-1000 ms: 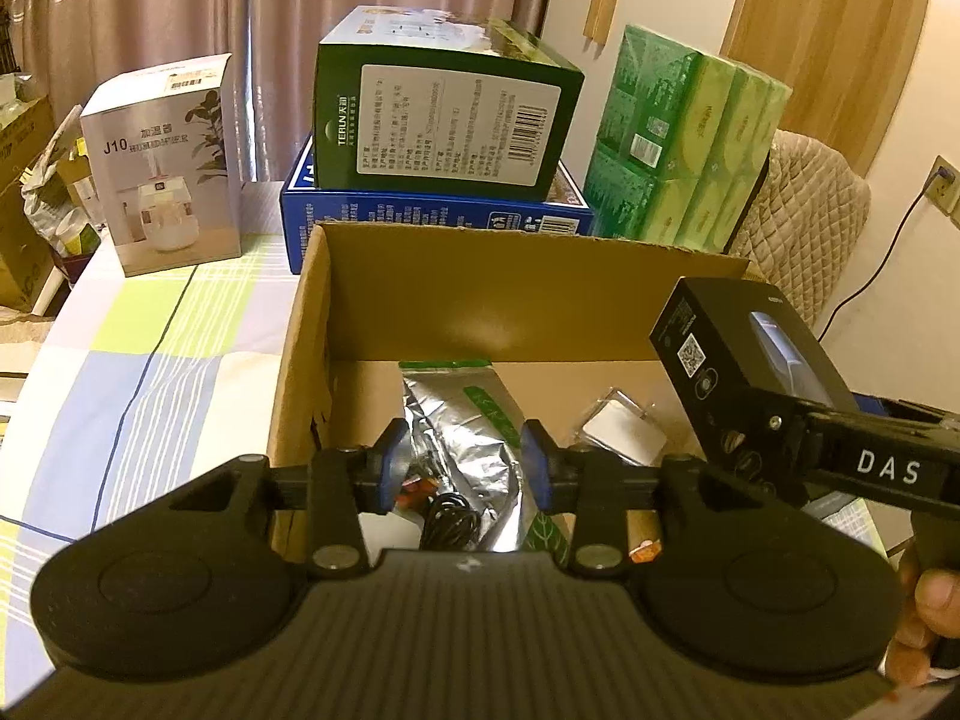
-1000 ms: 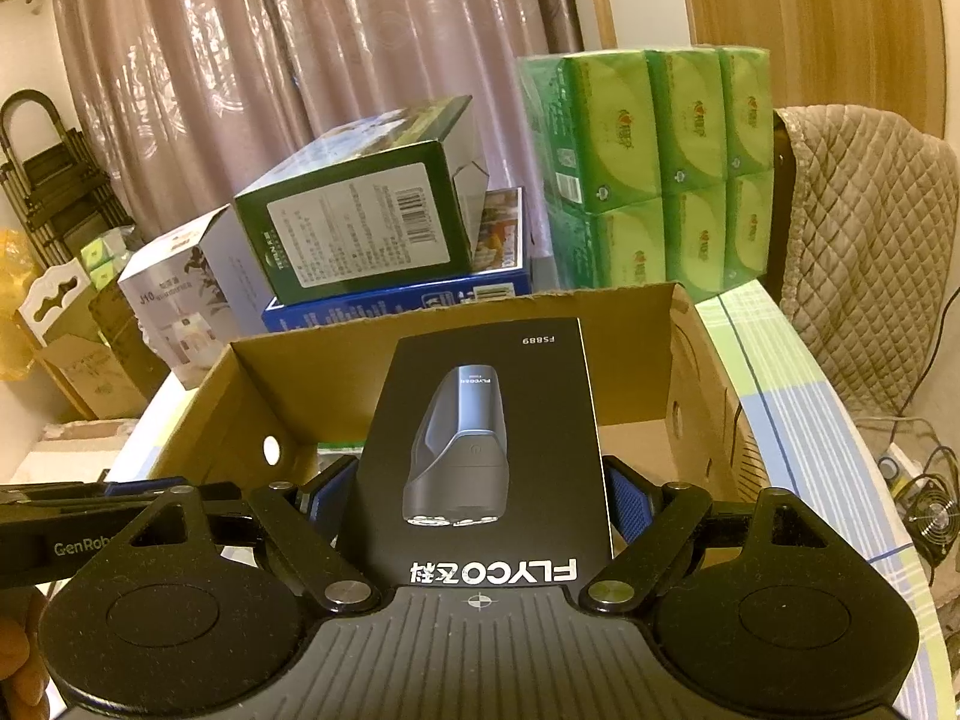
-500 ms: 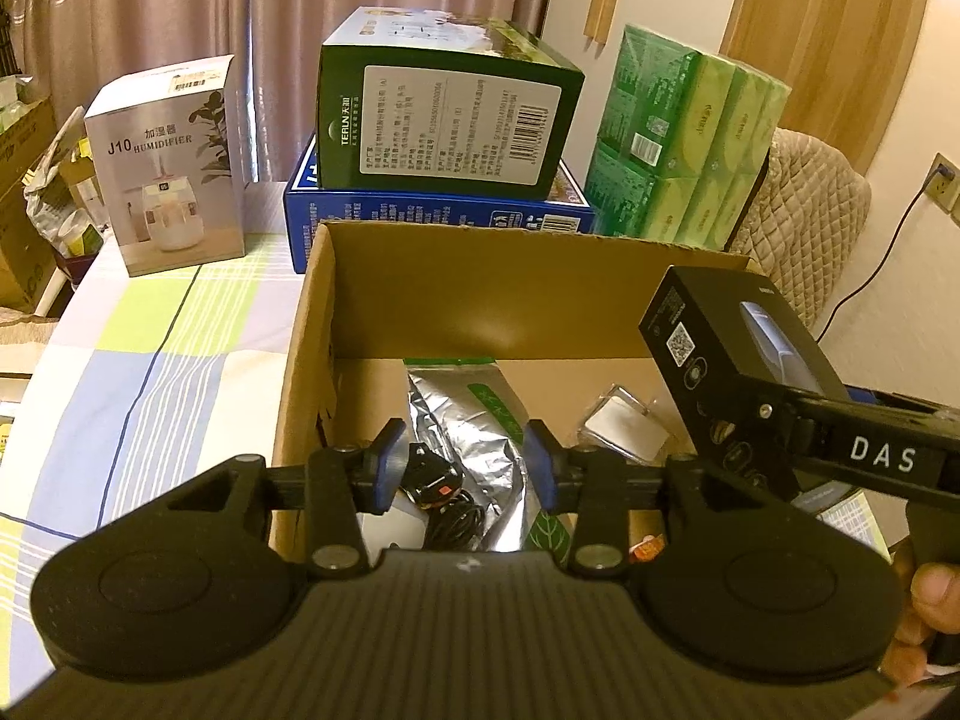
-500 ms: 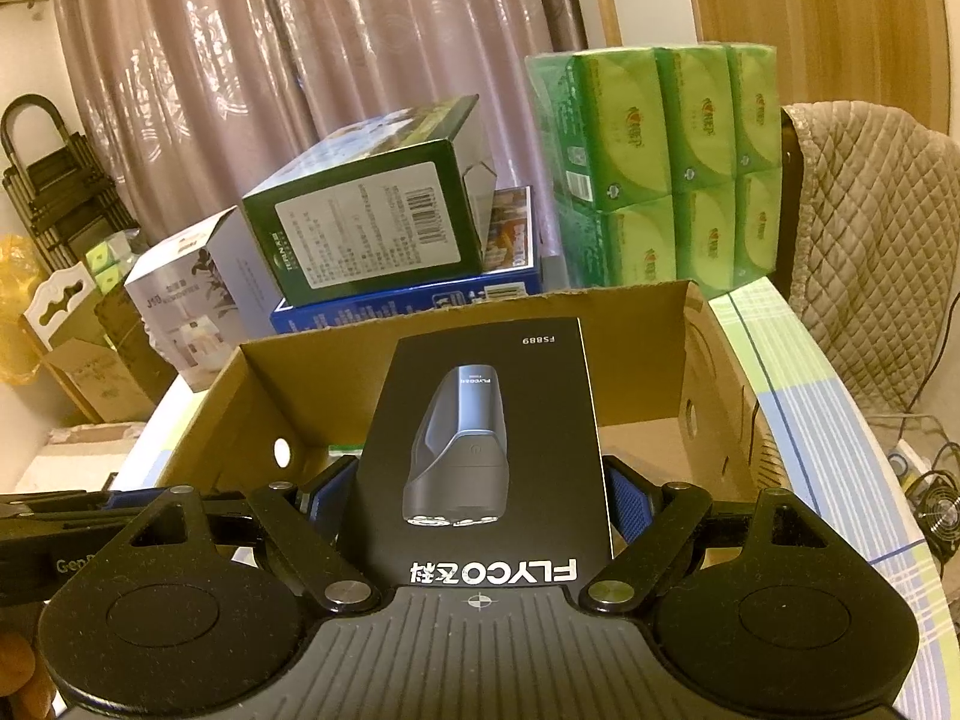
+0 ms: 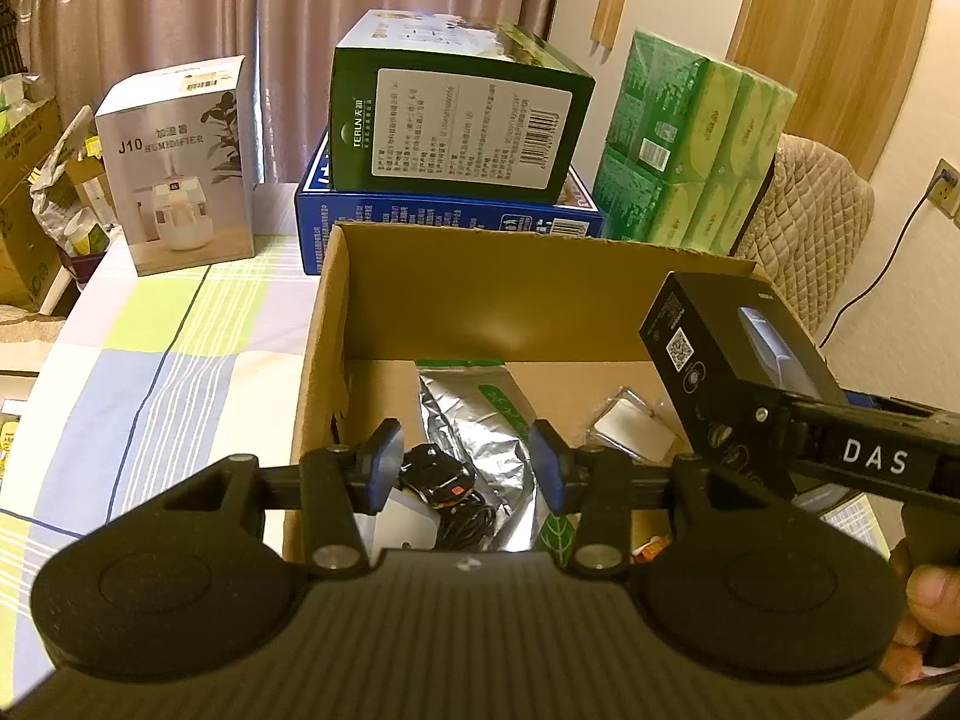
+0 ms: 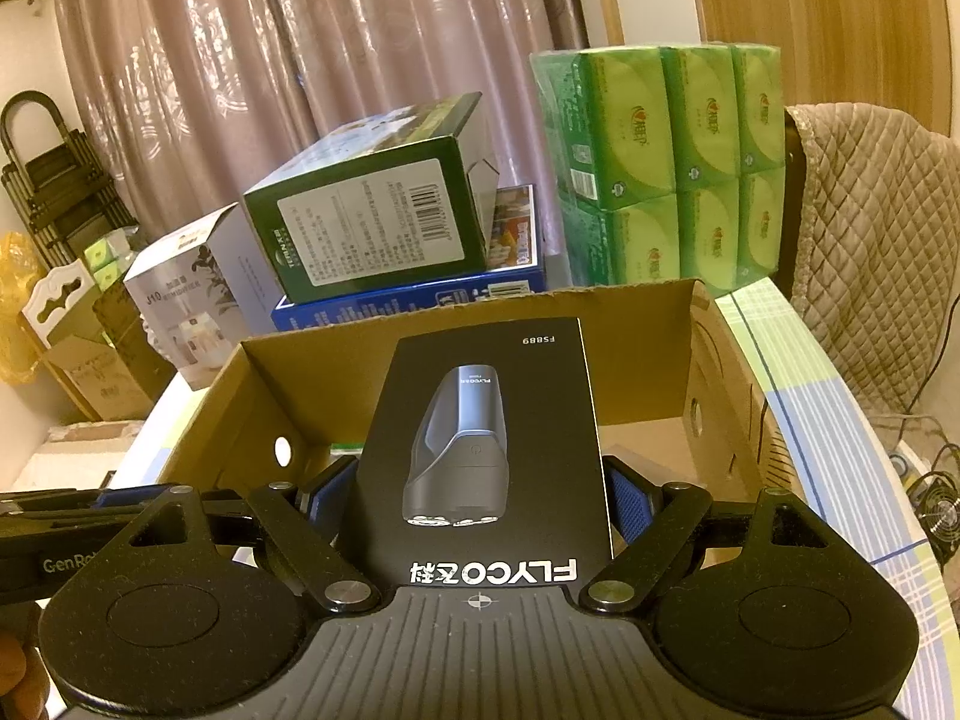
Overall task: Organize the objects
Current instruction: 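Lower the FLYCO box into the box and open the right gripper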
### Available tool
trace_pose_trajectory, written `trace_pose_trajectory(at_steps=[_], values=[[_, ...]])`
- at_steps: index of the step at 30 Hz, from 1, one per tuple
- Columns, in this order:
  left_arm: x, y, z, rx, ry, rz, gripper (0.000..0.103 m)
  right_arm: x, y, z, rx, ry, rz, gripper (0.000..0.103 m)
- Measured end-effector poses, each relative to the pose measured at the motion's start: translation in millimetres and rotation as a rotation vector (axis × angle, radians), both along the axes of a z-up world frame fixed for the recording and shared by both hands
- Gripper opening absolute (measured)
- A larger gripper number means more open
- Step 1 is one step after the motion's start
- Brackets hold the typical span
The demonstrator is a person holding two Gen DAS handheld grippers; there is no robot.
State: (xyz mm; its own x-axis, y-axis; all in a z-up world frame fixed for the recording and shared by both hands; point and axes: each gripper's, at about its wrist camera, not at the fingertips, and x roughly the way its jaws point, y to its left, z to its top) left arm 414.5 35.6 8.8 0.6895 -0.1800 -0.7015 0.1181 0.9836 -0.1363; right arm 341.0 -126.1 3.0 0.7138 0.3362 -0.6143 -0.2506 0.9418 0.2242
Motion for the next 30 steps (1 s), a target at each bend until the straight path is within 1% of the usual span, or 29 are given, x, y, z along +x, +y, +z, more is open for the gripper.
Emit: trace_pose_trajectory(at_steps=[6, 9, 14, 18, 21, 22, 23, 24, 25, 26, 27, 29, 30], values=[[-0.3, 2.0, 1.9, -0.003, -0.004, 0.001, 0.043, 0.8, 0.0, -0.7, 0.001, 0.002, -0.005, 0.081], [-0.1, 2.3, 2.4, -0.003, -0.004, 0.001, 0.043, -0.2, -0.7, -0.4, 0.032, -0.028, 0.008, 0.082], [-0.4, 2.7, 4.0, -0.003, -0.010, 0.008, 0.051, 0.8, -7.3, 0.7, 0.083, -0.045, -0.006, 0.086], [-1.1, 3.7, 5.3, -0.003, -0.015, 0.013, 0.054, 1.5, -15.3, 3.7, 0.096, -0.053, -0.038, 0.088], [-1.9, 4.4, 5.0, 0.002, -0.019, 0.019, 0.060, 0.8, -20.2, 4.4, 0.098, -0.045, -0.047, 0.089], [-2.6, 4.5, 5.0, 0.006, -0.020, 0.023, 0.064, -0.1, -20.8, 4.7, 0.093, -0.040, -0.045, 0.089], [-3.3, 4.5, 5.0, 0.012, -0.023, 0.025, 0.071, -2.0, -21.7, 5.8, 0.089, -0.037, -0.042, 0.089], [-4.3, 4.0, 5.3, 0.021, -0.026, 0.029, 0.076, -3.9, -21.7, 6.6, 0.086, -0.037, -0.040, 0.089], [-5.9, 3.5, 5.9, 0.030, -0.031, 0.034, 0.084, -6.7, -22.2, 8.6, 0.081, -0.035, -0.039, 0.089], [-8.2, 3.1, 7.0, 0.038, -0.036, 0.038, 0.088, -8.8, -21.7, 10.2, 0.076, -0.033, -0.038, 0.089], [-10.9, 2.8, 8.5, 0.045, -0.044, 0.040, 0.089, -13.0, -22.1, 12.5, 0.070, -0.034, -0.036, 0.089], [-17.4, 2.0, 12.7, 0.062, -0.059, 0.050, 0.097, -23.1, -24.3, 16.6, 0.055, -0.031, -0.032, 0.089], [-21.4, 1.7, 15.6, 0.070, -0.068, 0.055, 0.098, -28.3, -24.9, 17.8, 0.046, -0.025, -0.032, 0.089]])
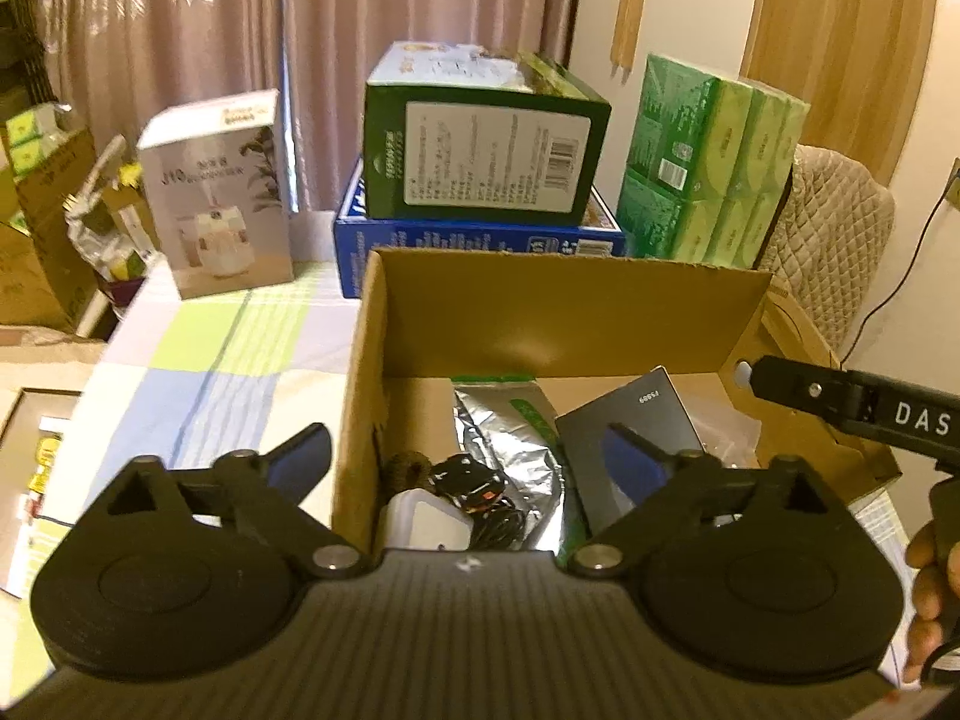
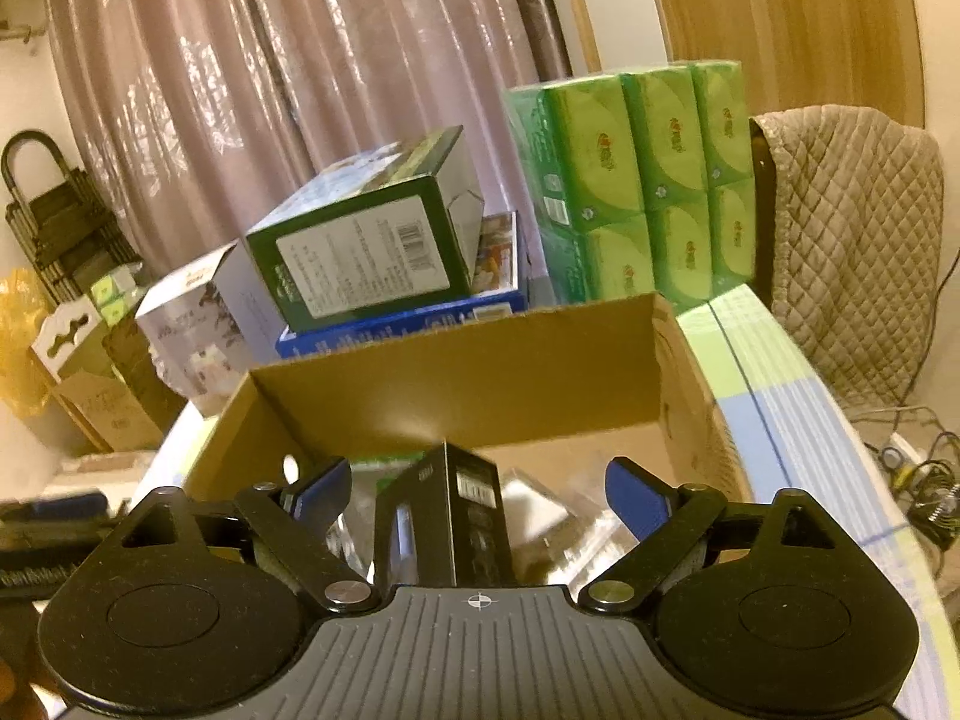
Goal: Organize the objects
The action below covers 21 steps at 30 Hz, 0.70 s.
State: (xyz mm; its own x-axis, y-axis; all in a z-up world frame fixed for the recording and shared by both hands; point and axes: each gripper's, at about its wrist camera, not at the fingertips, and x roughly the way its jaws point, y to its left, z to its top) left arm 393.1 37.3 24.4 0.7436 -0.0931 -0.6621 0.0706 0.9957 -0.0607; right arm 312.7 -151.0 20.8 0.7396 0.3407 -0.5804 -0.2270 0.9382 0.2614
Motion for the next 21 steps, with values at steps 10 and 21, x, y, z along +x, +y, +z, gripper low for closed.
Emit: trace_pose_trajectory(at_steps=[10, 21], values=[[-69.1, -0.4, 24.5, 0.010, -0.019, 0.009, 0.102, -83.1, -20.8, 19.8, -0.074, 0.018, 0.012, 0.089], [-192.5, -9.1, 56.0, -0.019, -0.038, 0.029, 0.102, -193.7, -40.6, 48.3, -0.082, 0.033, 0.019, 0.089]])
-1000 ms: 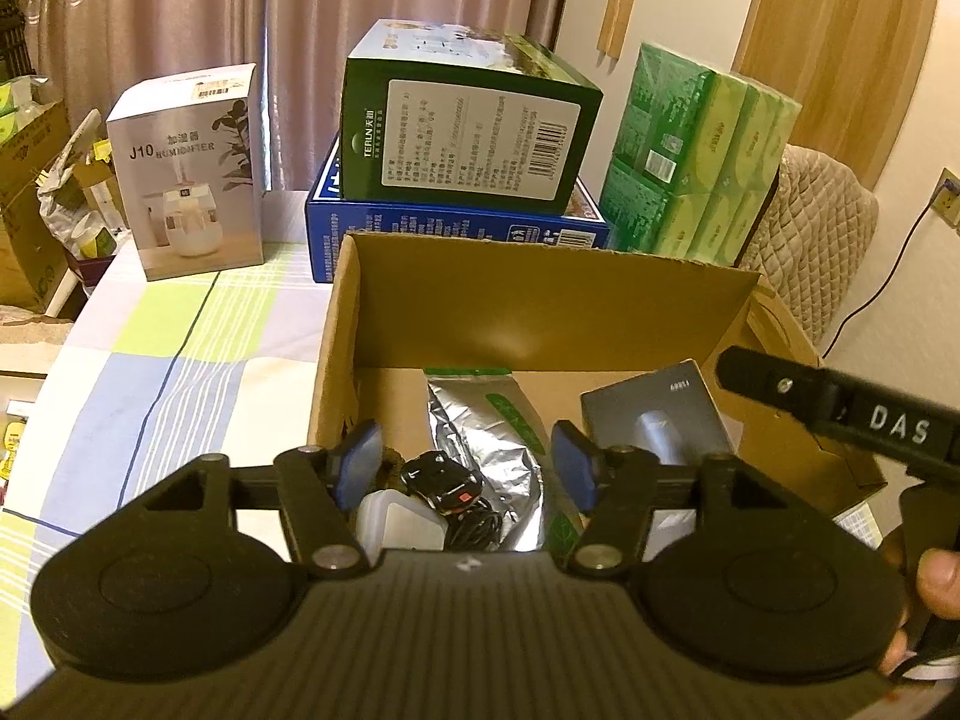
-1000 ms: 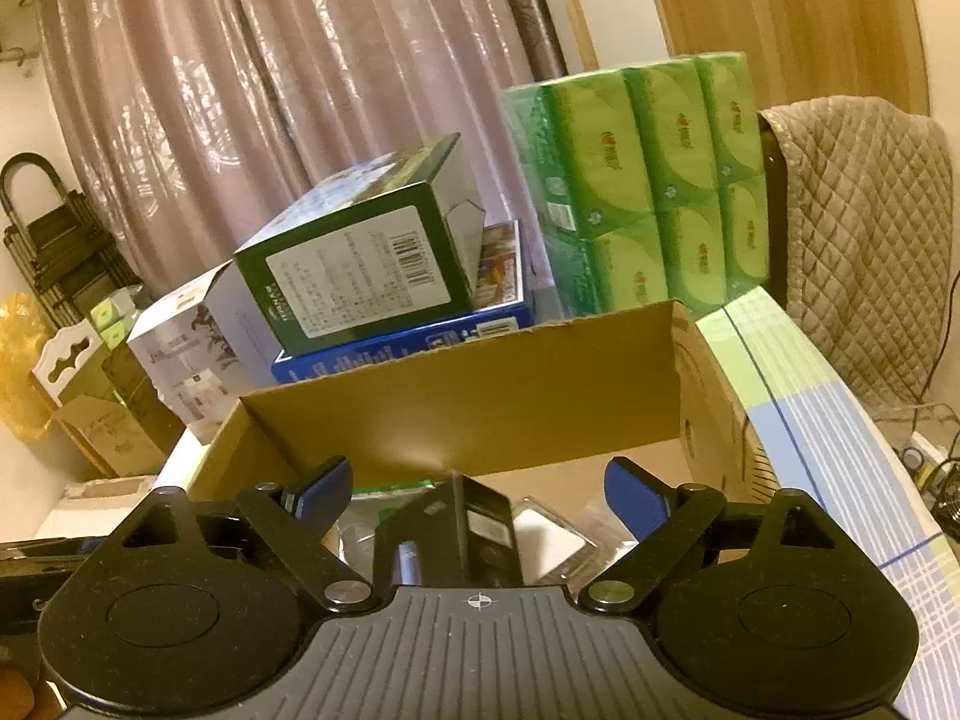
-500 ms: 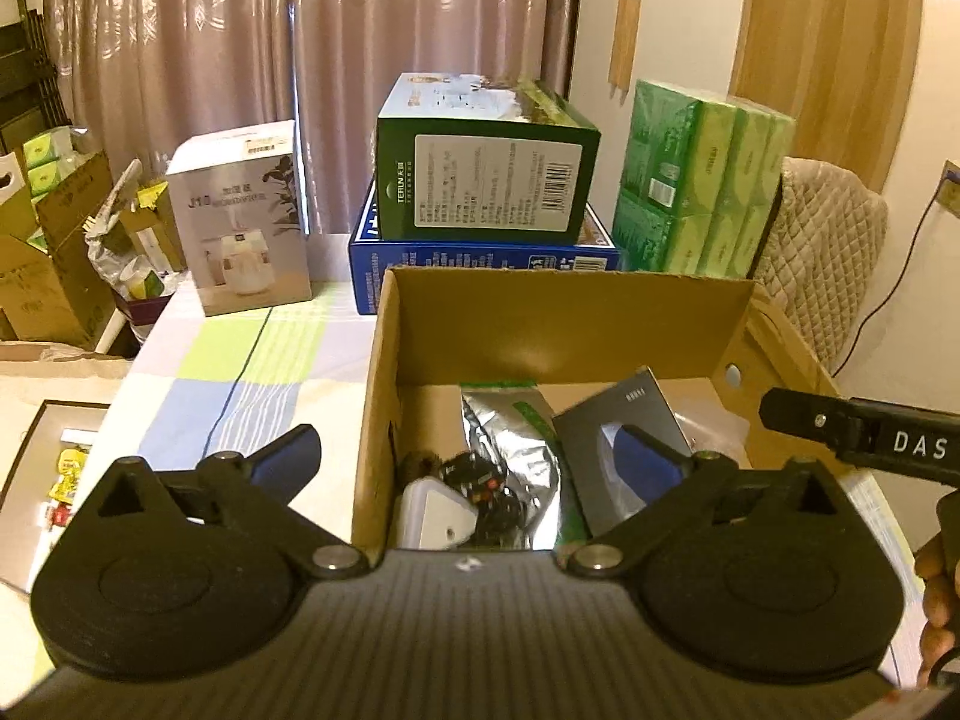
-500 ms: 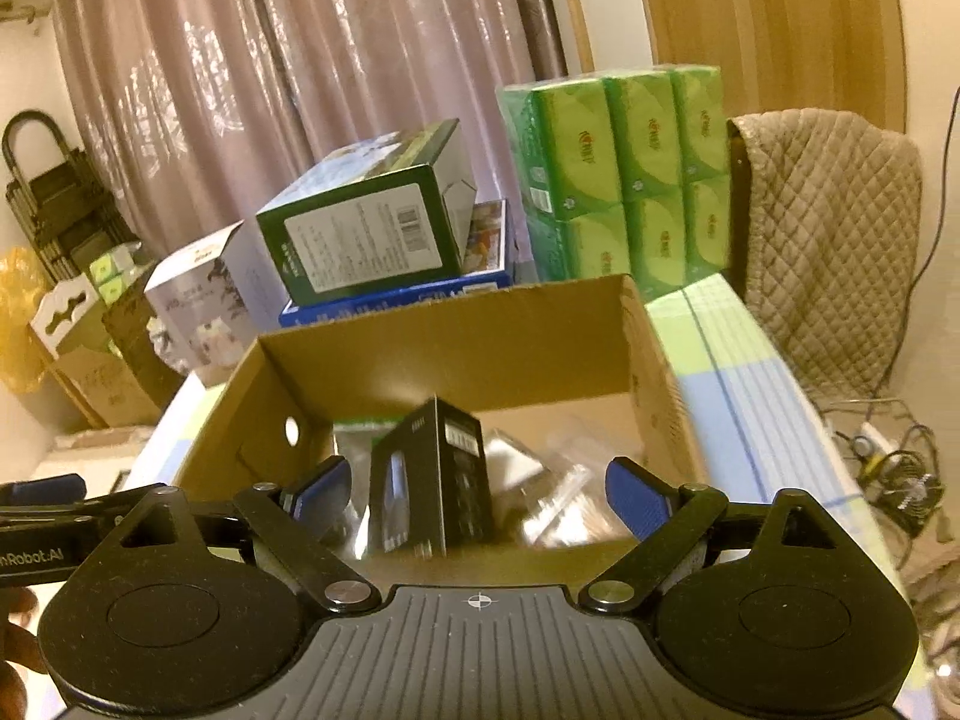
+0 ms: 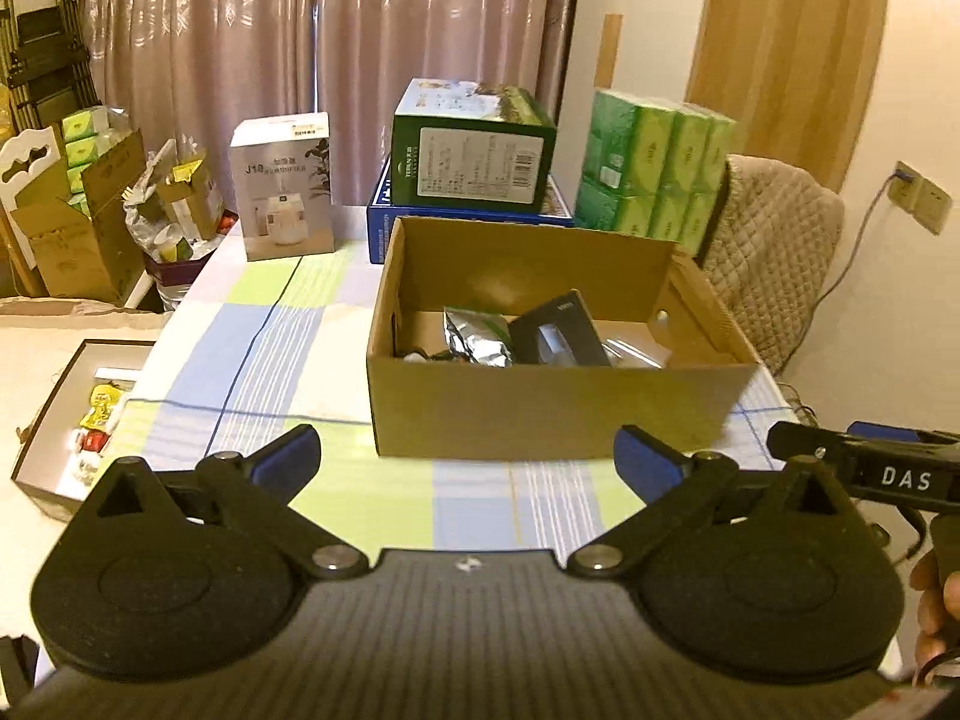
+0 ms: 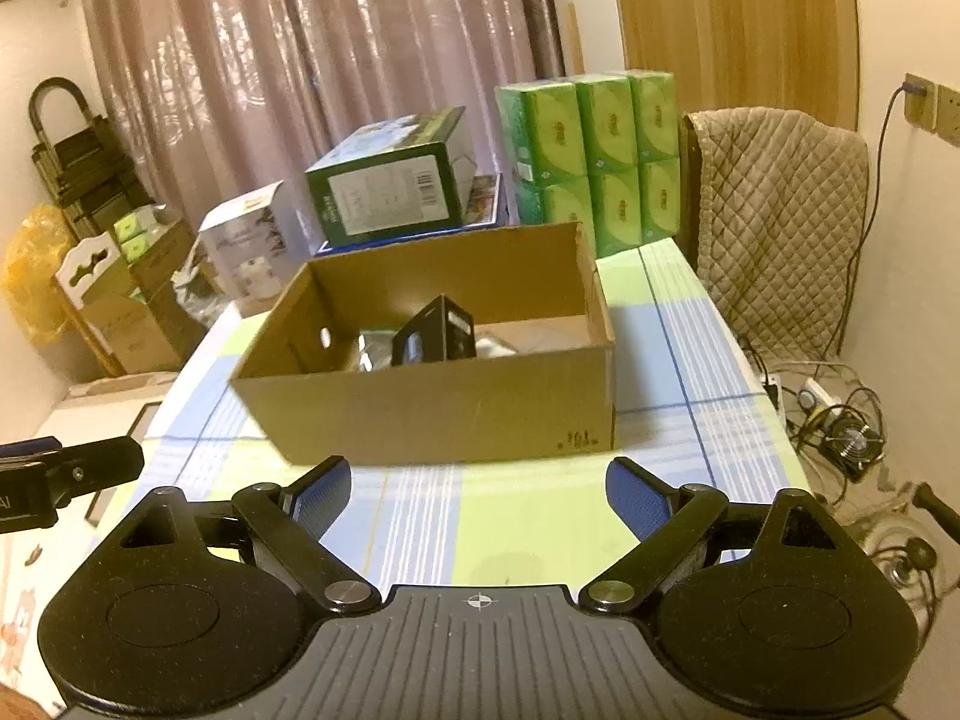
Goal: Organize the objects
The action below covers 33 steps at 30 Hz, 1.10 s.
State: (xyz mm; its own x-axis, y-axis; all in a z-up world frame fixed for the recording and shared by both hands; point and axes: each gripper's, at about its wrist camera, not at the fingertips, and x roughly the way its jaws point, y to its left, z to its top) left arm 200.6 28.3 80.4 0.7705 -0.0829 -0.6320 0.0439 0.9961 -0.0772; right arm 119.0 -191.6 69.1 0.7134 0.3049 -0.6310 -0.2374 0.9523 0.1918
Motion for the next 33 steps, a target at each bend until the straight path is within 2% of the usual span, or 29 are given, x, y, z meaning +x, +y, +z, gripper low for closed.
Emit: trace_pose_trajectory(at_steps=[10, 16, 22, 33], values=[[-88.8, -6.6, 26.5, -0.005, -0.030, -0.003, 0.102, -70.3, -7.0, 21.7, 0.002, -0.003, 0.015, 0.089], [-119.5, -5.7, 32.1, 0.003, -0.036, 0.015, 0.102, -99.6, -10.7, 22.1, 0.007, 0.007, 0.023, 0.089], [-138.1, -8.4, 32.3, 0.007, -0.033, 0.009, 0.102, -111.5, -12.1, 22.9, 0.005, 0.009, 0.028, 0.089], [-143.5, -12.7, 29.5, 0.036, -0.032, -0.009, 0.102, -115.0, -15.1, 23.1, 0.008, 0.008, 0.022, 0.089]])
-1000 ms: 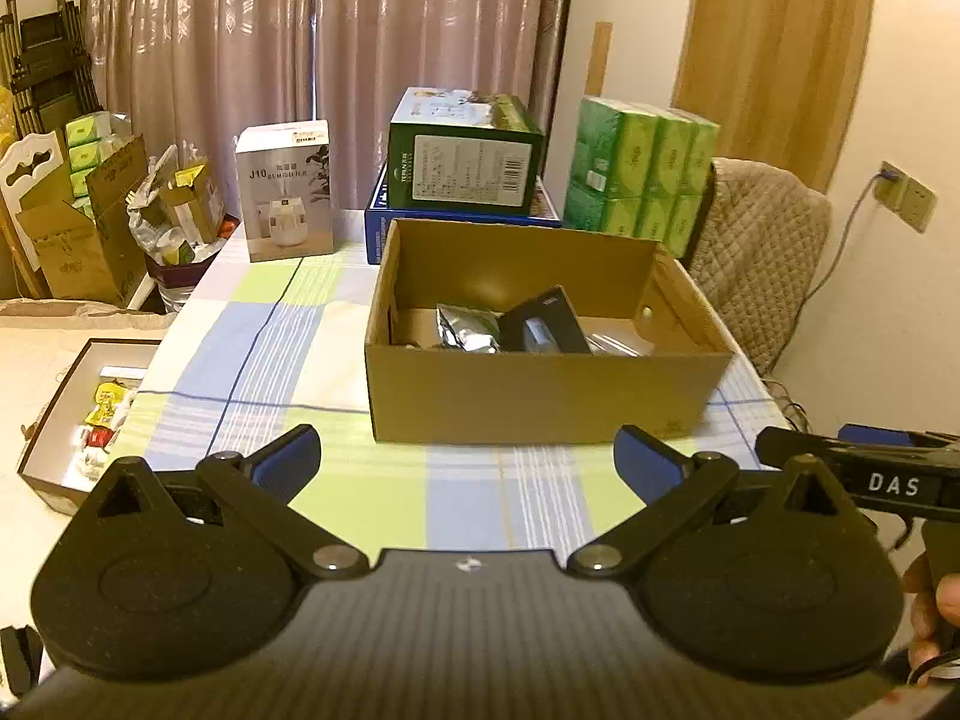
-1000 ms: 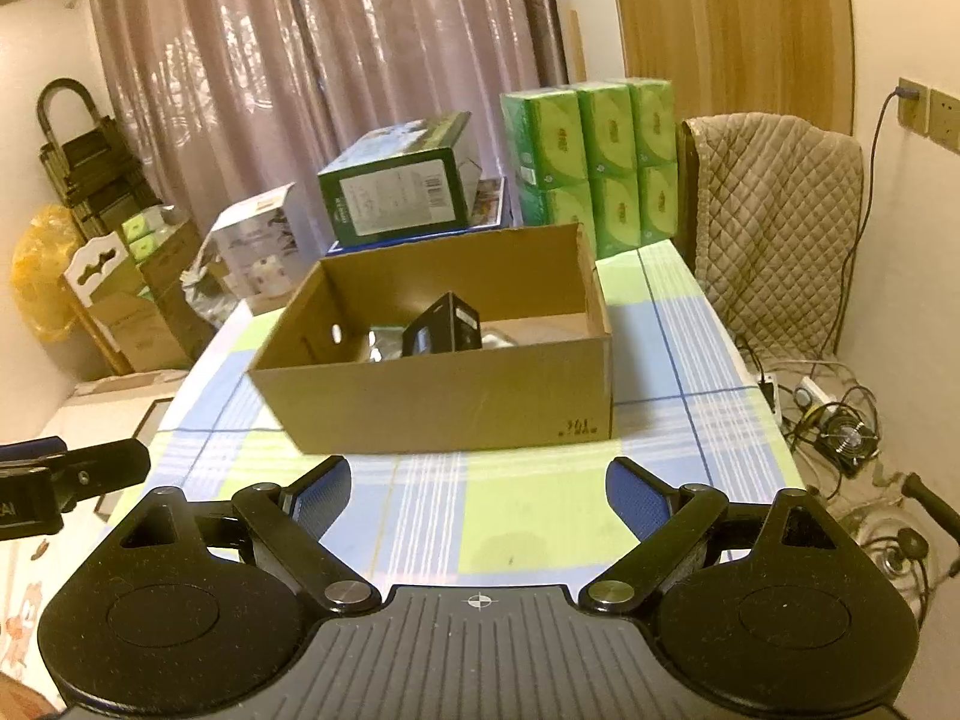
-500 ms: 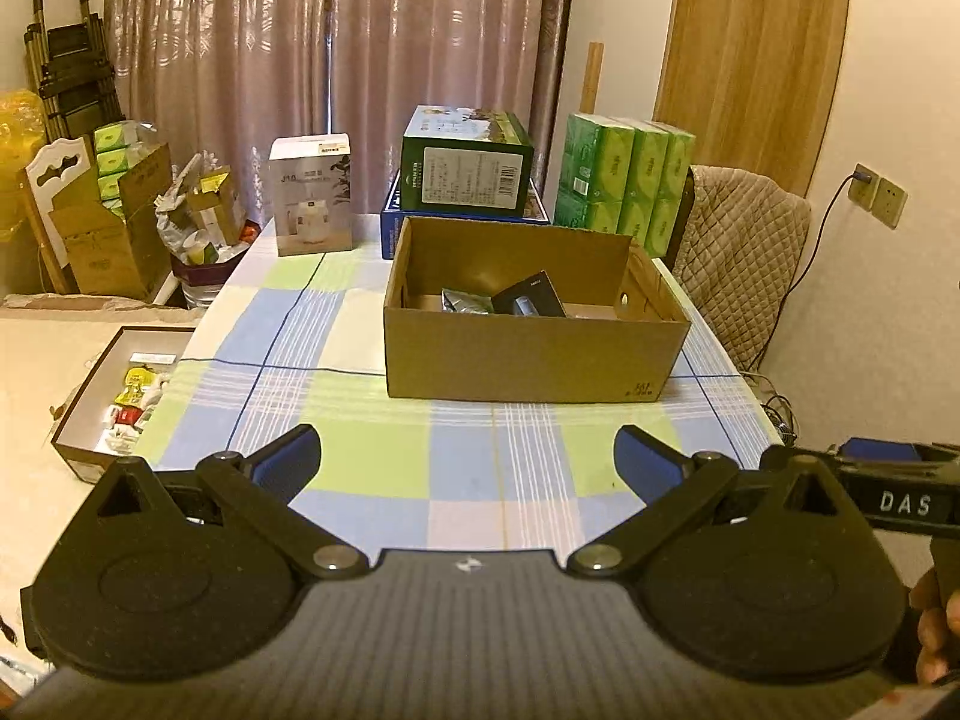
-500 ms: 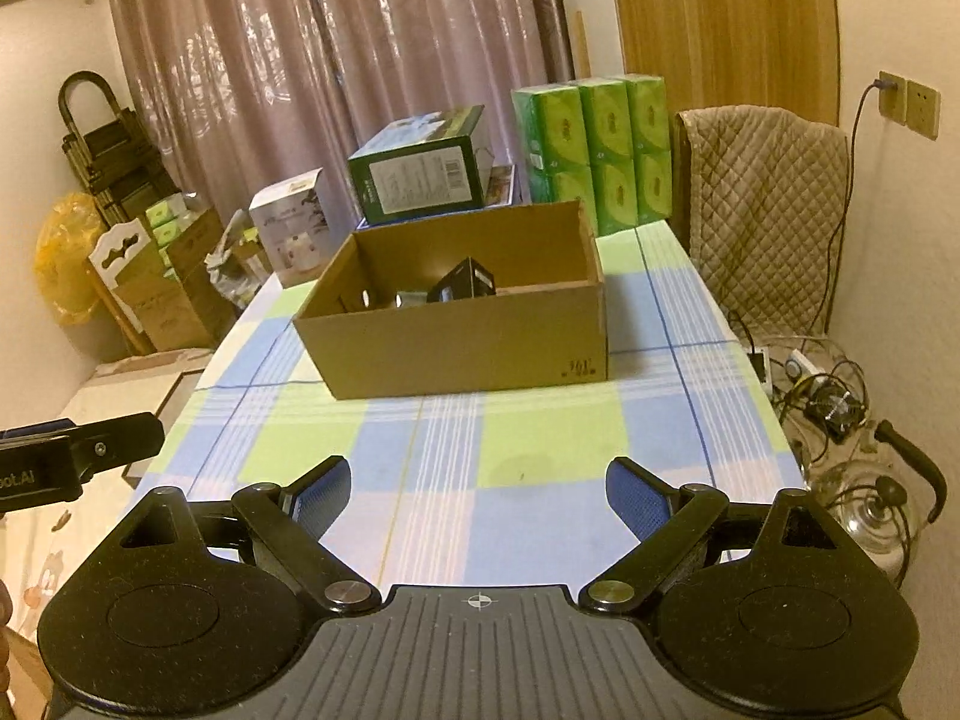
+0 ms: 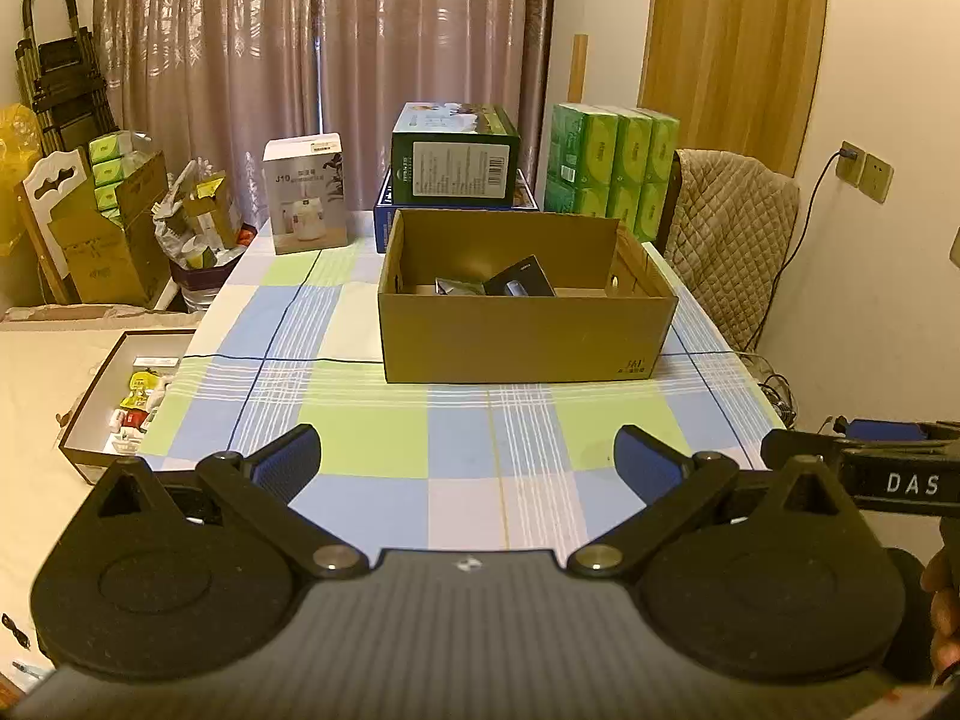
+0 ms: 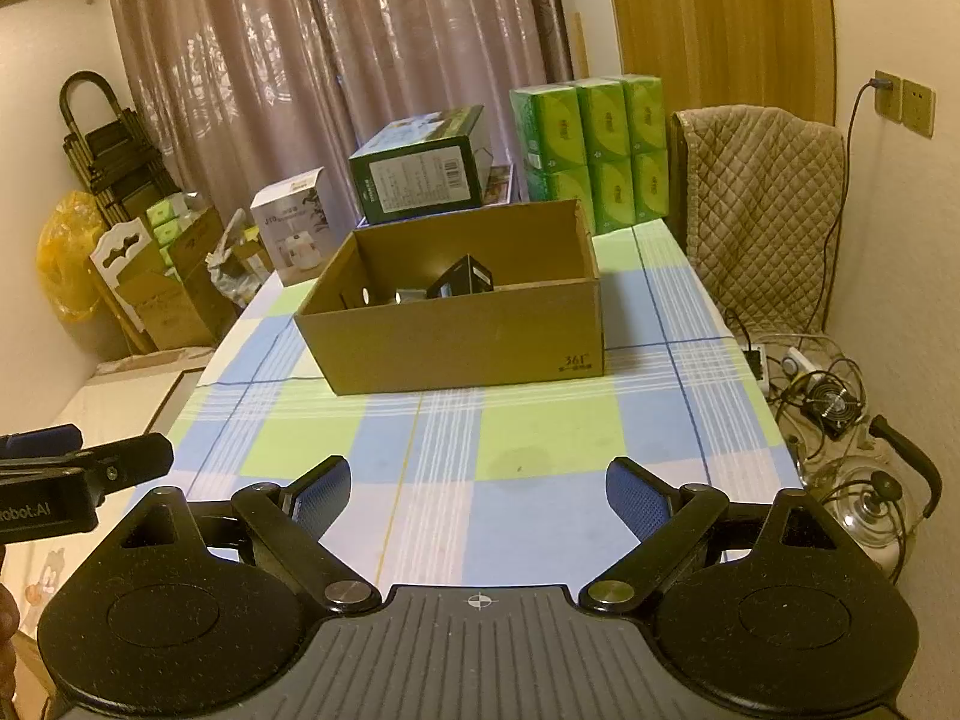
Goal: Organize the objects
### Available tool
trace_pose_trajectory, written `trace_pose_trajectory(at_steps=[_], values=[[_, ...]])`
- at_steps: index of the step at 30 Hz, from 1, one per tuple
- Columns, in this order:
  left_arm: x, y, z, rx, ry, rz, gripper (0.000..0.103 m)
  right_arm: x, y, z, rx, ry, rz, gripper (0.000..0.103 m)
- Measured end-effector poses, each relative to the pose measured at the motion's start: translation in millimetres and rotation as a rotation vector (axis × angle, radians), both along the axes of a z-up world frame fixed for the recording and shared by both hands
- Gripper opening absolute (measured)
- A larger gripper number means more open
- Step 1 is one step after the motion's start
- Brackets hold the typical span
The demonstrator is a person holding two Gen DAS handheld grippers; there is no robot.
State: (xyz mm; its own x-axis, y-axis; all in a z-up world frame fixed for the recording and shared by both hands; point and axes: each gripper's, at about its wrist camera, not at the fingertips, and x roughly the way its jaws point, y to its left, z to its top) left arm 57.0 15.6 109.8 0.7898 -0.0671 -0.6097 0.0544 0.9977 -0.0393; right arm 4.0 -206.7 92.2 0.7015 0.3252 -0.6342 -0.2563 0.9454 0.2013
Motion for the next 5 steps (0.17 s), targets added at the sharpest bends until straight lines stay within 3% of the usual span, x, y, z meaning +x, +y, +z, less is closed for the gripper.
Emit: trace_pose_trajectory(at_steps=[5], values=[[1.4, -1.4, -4.9, 0.010, 0.000, -0.006, 0.102, 0.0, -1.6, -0.9, -0.004, 0.006, -0.005, 0.089]])
